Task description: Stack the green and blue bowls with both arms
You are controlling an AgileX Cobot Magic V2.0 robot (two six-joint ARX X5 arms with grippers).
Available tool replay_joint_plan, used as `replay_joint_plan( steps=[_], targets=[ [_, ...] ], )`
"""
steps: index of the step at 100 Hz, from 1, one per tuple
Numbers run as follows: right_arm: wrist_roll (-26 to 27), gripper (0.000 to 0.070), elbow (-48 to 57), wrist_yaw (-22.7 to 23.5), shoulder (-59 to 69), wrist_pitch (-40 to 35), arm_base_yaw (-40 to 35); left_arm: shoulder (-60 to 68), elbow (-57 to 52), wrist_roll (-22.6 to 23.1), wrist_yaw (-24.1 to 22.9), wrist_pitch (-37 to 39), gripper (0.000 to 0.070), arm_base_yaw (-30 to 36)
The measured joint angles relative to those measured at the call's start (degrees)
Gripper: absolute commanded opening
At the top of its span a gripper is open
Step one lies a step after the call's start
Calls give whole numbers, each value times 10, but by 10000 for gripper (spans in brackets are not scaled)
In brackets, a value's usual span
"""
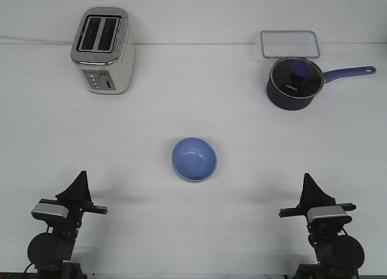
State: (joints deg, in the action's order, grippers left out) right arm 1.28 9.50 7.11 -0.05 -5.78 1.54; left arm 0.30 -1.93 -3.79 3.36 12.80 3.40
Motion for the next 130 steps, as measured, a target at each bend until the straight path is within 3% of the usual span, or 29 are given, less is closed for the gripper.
replay_joint_plan(
  steps=[16, 45, 130],
  targets=[
    [0, 0, -9, -14, 2, 7, 5, 0, 0, 0, 0, 0, 10, 0],
    [0, 0, -71, -28, 2, 125, 7, 0, 0, 0, 0, -1, 10, 0],
    [0, 0, -87, -28, 2, 120, 7, 0, 0, 0, 0, -1, 10, 0]
  ],
)
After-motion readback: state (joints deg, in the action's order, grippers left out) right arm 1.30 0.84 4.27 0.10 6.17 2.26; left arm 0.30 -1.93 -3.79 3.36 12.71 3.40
